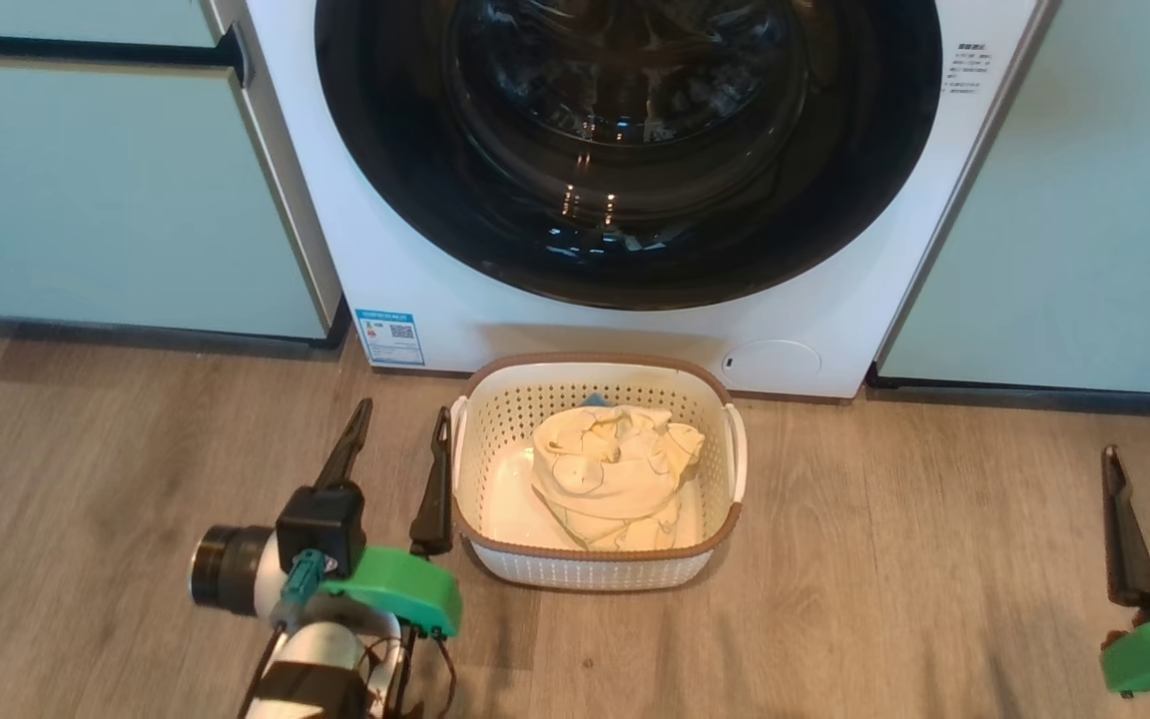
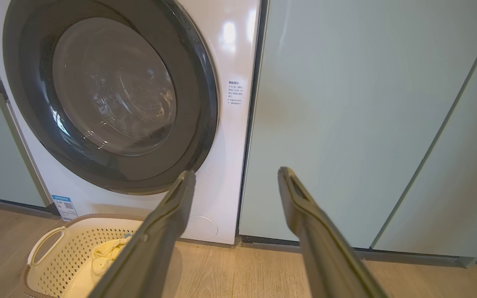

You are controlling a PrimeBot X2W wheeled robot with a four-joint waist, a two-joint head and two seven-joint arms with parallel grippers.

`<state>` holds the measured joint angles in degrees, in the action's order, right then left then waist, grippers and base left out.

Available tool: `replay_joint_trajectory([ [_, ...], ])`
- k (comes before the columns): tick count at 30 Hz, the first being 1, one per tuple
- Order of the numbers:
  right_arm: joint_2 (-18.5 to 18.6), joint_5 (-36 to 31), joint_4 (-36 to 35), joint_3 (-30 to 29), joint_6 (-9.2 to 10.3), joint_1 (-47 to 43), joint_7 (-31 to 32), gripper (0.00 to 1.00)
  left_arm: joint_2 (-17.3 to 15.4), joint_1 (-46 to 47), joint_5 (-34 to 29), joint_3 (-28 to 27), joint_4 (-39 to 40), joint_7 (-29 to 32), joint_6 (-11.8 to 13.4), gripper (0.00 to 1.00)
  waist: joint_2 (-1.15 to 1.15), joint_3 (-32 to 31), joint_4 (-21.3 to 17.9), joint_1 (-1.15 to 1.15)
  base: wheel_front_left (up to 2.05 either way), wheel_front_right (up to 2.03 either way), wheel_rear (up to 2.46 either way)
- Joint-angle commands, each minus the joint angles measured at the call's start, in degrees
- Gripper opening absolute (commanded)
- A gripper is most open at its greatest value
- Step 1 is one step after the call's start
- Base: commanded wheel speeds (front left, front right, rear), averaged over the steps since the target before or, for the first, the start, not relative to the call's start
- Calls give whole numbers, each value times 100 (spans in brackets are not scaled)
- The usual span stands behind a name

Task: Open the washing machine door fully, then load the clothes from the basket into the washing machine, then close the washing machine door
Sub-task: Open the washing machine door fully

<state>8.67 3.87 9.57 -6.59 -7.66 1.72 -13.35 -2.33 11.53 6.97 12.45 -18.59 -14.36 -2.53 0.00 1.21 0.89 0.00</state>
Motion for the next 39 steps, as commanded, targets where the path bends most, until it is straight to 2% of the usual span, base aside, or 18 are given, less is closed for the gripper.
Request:
replay_joint_trajectory([
  [1,121,-7,-205,93,17,348,-51,100,-59,284,-70,-179,155,-63,4,100,0,13,-7,0,80,80,-160],
  [26,110,26,-172,2,17,450,-81,100,-56,356,12,-264,237,-63,-21,100,0,113,-173,0,117,117,-233],
  [39,98,45,-107,0,17,507,-107,100,-55,353,-4,-269,267,-63,-17,100,0,140,-199,0,47,47,-95],
])
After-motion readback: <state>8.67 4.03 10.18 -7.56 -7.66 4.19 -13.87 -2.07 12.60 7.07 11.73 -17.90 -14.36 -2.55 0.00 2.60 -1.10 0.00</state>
